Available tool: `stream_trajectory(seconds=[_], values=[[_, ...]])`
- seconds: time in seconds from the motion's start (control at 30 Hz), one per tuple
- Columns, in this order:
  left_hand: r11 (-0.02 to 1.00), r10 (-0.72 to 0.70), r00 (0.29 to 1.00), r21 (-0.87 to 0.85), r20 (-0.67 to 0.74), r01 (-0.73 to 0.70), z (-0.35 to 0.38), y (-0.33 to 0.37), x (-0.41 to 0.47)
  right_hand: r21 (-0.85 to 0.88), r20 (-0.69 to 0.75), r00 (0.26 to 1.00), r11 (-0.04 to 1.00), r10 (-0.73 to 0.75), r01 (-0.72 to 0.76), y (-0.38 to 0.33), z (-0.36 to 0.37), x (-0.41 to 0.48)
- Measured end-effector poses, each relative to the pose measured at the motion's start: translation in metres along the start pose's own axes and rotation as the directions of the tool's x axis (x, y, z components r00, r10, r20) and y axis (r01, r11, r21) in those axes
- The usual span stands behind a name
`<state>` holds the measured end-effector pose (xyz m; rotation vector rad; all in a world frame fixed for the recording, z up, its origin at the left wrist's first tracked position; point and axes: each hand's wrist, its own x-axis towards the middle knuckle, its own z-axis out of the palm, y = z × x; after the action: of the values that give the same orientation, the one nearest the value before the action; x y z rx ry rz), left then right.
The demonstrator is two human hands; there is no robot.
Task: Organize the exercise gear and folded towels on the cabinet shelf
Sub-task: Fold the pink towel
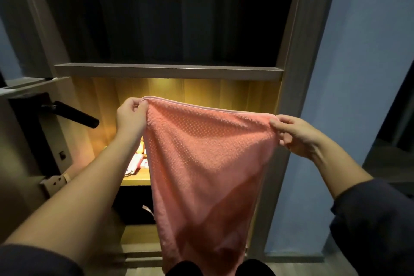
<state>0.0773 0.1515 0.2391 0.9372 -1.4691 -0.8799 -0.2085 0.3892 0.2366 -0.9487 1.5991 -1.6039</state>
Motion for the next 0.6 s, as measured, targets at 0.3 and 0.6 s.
stream_trajectory(seconds=[0.3, 0.6], values=[[1.0, -0.009, 0.999, 0.015, 0.032, 0.008, -0.003, 0.011, -0.011, -0.121, -0.25, 0.956, 0.985, -0.151, 0.124, -0.007, 0.012, -0.008], [0.997, 0.063, 0.998, -0.04, 0.006, -0.063, -0.051, 0.043, -0.049, -0.279, -0.342, 0.845, 0.903, -0.412, 0.327, -0.032, 0.019, -0.058]])
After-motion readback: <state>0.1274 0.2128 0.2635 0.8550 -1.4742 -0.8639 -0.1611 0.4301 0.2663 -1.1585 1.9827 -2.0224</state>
